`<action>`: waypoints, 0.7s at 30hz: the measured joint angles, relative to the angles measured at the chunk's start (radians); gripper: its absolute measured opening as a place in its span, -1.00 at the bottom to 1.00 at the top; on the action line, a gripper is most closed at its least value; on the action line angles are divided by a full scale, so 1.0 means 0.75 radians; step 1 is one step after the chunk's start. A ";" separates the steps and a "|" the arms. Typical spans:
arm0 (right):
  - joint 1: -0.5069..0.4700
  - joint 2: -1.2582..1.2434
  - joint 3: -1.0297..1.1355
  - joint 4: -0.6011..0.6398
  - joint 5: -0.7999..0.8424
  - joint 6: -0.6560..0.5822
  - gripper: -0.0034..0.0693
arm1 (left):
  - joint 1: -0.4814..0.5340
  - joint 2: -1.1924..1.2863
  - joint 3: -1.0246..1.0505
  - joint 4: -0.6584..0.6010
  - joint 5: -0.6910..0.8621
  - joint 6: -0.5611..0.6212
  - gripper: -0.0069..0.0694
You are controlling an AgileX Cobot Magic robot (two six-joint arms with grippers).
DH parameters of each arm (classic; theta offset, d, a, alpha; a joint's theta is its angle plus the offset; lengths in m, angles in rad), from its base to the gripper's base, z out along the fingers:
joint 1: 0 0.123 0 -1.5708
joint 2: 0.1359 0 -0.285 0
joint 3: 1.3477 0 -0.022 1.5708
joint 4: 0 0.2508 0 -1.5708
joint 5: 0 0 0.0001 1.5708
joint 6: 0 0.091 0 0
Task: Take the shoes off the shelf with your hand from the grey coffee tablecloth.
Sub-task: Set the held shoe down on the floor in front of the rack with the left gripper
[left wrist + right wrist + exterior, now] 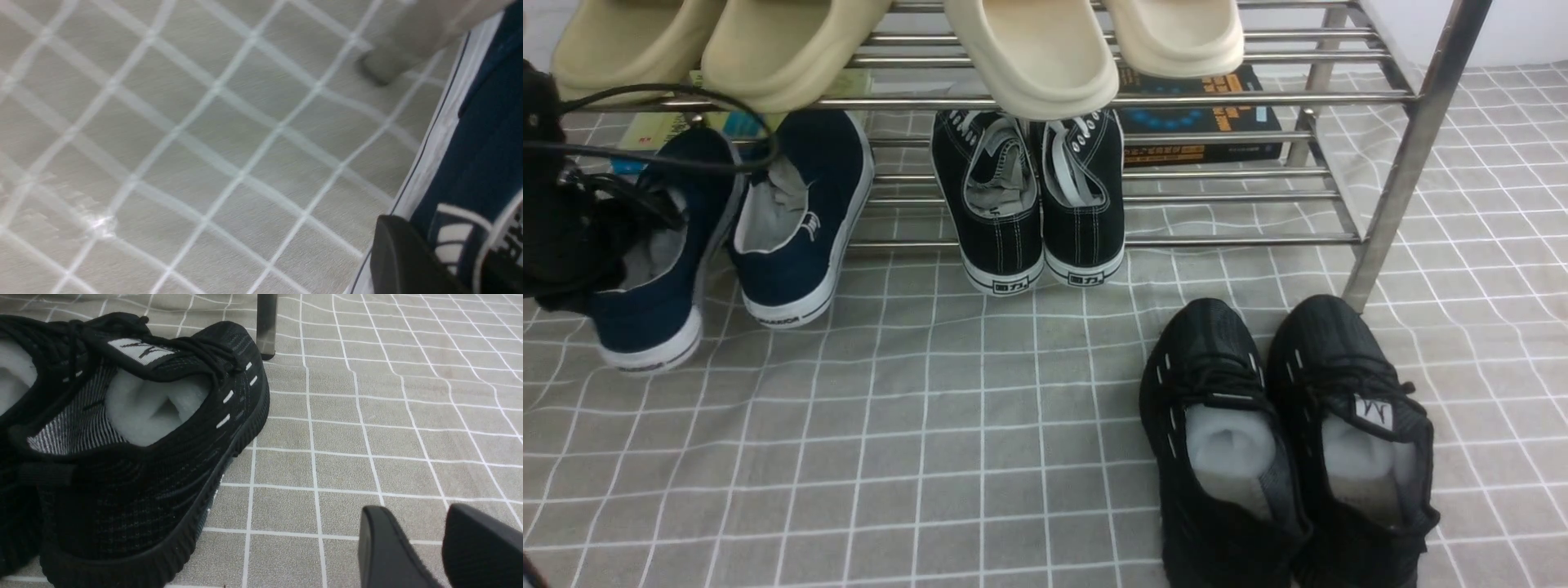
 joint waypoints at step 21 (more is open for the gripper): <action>0.000 0.000 0.000 0.000 0.000 0.000 -0.25 | 0.015 -0.321 0.555 0.009 -0.085 0.012 -0.72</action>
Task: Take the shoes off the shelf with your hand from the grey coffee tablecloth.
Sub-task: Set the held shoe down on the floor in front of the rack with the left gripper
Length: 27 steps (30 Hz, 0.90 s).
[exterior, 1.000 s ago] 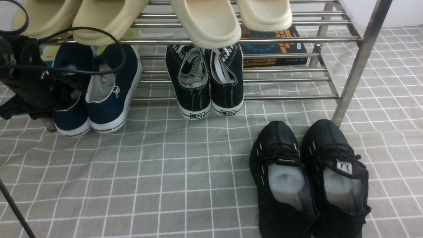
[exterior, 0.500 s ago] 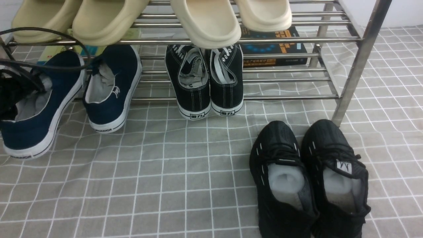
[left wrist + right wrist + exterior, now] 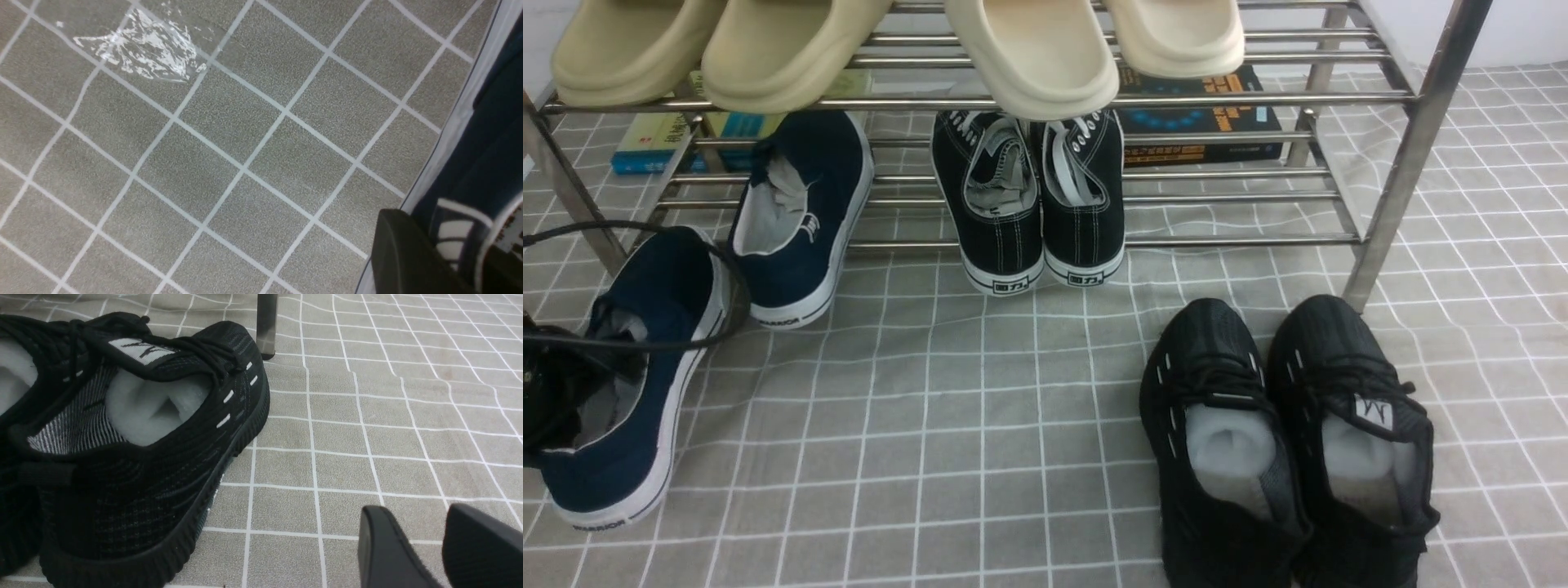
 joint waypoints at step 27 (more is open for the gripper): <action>-0.002 0.000 0.000 0.000 0.000 0.000 -0.25 | 0.004 0.003 0.038 0.206 0.077 0.010 0.15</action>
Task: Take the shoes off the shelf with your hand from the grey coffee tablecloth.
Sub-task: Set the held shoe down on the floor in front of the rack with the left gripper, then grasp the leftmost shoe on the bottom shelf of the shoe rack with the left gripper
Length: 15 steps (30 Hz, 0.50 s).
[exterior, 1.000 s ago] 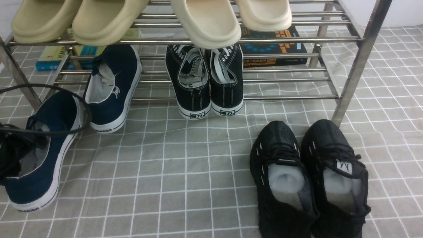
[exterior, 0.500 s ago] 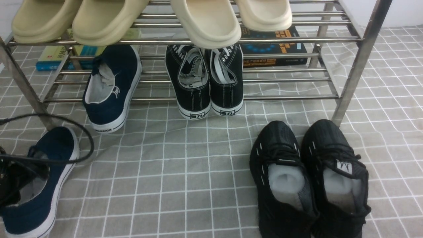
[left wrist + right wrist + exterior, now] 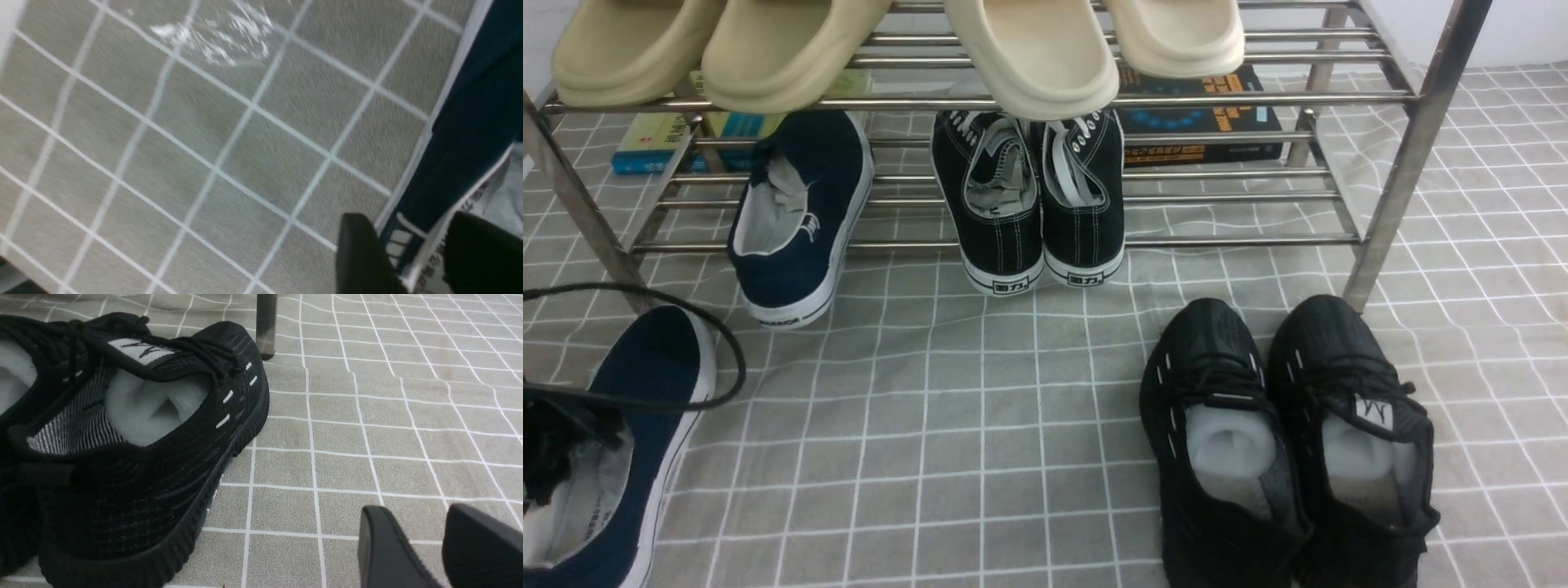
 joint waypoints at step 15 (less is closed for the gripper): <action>0.000 0.000 0.000 0.000 0.000 0.000 -0.25 | -0.235 0.133 -0.585 -0.328 -0.116 0.113 0.45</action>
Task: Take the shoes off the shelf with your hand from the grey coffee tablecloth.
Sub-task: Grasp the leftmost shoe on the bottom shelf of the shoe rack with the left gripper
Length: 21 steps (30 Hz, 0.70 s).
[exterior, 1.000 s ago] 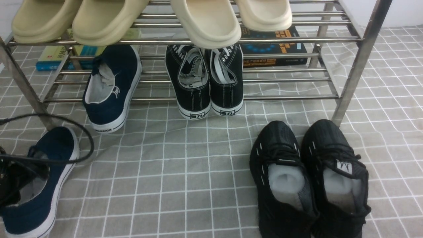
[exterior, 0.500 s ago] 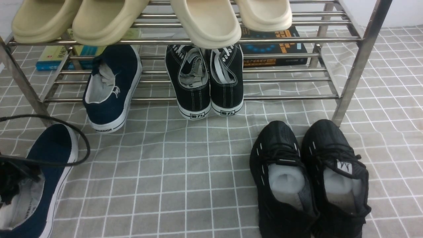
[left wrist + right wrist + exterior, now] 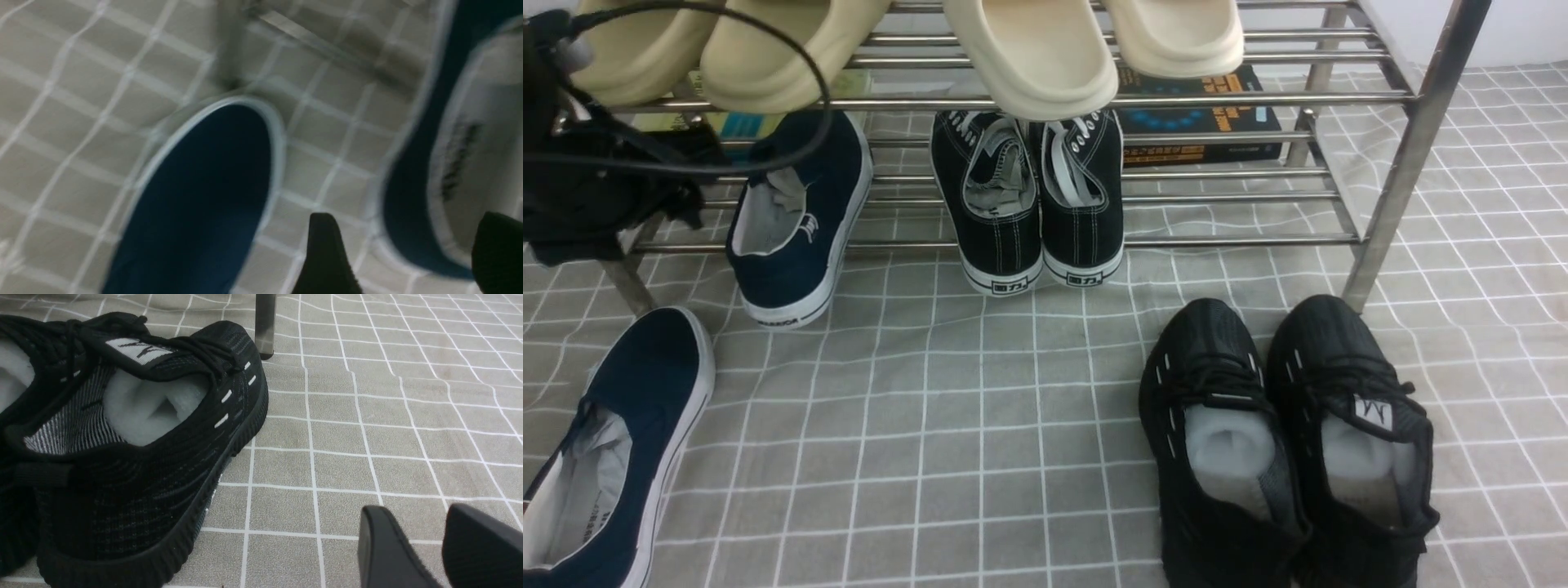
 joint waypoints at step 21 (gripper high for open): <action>0.000 0.000 0.000 0.000 0.000 0.000 -0.25 | -0.020 0.296 -0.035 -0.047 -0.071 -0.054 -0.59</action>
